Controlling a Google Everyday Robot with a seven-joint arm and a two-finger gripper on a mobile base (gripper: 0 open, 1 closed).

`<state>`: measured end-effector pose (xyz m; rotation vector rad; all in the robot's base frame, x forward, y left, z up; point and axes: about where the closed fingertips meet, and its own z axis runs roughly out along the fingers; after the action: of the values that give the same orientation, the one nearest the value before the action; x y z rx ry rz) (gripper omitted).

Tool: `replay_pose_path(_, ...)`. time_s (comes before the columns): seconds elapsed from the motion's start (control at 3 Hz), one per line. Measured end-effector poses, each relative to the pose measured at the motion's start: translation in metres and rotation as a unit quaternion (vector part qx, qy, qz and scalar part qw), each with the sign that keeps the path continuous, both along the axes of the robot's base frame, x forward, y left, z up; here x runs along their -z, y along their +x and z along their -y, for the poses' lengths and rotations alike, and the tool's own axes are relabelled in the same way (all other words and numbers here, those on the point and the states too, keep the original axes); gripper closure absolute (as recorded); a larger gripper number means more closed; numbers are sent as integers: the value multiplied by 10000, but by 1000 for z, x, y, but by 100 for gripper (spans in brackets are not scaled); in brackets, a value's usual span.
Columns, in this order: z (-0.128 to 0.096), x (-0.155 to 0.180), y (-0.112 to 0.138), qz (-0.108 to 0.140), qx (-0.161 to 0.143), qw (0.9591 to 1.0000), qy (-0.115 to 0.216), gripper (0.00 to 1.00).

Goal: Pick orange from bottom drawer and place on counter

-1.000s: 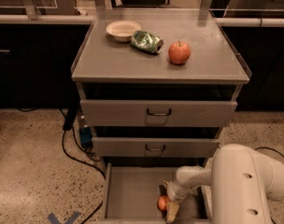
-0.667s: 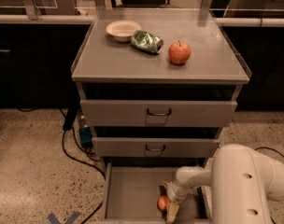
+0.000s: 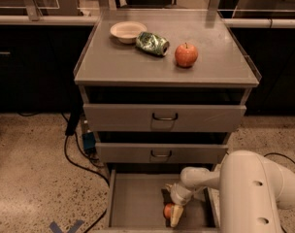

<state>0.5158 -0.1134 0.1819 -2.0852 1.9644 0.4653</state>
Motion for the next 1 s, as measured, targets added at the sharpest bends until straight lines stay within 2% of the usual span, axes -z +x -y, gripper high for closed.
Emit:
replay_pose_path(0.33,-8,10,5,-79,-105,9999,91,0)
replay_pose_path(0.67,-20,44,2,-85,-277,9994,165,0)
replay_pose_path(1.0,-20,44,2,-86,-276,9995,163,0)
